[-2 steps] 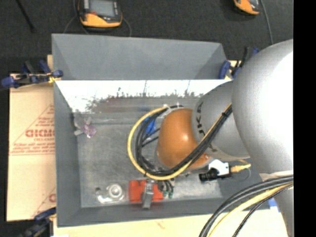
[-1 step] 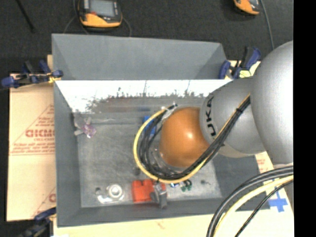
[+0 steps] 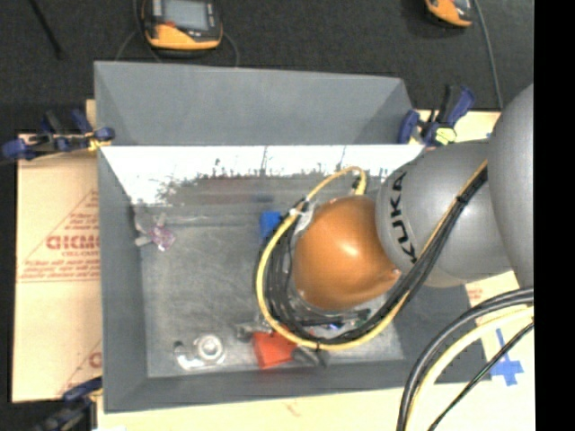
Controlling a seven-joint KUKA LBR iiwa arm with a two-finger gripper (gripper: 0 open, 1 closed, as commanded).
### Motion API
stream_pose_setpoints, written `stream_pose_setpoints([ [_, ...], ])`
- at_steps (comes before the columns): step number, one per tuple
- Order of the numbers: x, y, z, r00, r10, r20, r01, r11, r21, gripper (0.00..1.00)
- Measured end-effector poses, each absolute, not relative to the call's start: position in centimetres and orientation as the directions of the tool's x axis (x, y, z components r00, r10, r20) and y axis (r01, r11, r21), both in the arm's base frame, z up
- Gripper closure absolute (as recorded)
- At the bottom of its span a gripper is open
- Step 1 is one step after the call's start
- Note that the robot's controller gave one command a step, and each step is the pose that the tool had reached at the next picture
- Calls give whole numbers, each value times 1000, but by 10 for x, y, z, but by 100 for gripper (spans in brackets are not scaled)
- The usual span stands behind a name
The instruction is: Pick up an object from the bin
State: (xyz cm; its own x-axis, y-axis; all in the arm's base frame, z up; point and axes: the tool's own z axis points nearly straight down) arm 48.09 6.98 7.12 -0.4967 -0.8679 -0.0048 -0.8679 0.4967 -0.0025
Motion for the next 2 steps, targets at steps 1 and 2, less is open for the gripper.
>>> stream_pose_setpoints([
  [1,481,71,72,-500,-866,-2,-866,500,1,100],
  [2,474,79,88,-539,-842,-4,-842,539,-1,100],
])
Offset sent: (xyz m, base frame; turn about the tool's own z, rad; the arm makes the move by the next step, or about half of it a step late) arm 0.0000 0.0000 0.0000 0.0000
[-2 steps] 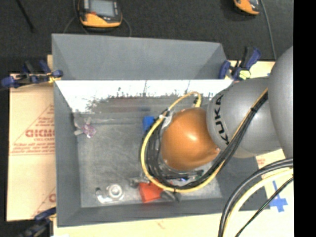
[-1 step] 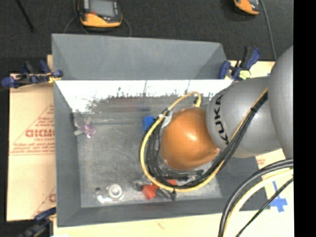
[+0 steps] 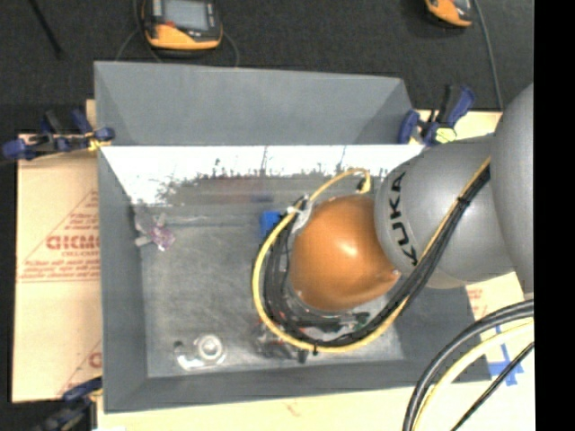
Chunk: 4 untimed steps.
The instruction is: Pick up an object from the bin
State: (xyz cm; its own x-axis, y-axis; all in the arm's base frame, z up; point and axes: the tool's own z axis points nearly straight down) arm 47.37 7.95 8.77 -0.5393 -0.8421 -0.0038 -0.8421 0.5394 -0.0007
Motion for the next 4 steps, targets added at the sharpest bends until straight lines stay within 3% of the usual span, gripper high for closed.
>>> stream_pose_setpoints([
  [1,473,79,87,-541,-841,-3,-841,541,1,0],
  [2,508,39,69,-536,-844,-2,-844,536,-5,0],
  [3,506,42,70,-536,-844,-2,-844,536,-1,100],
  [4,540,40,237,-561,-828,-8,-828,561,-10,100],
])
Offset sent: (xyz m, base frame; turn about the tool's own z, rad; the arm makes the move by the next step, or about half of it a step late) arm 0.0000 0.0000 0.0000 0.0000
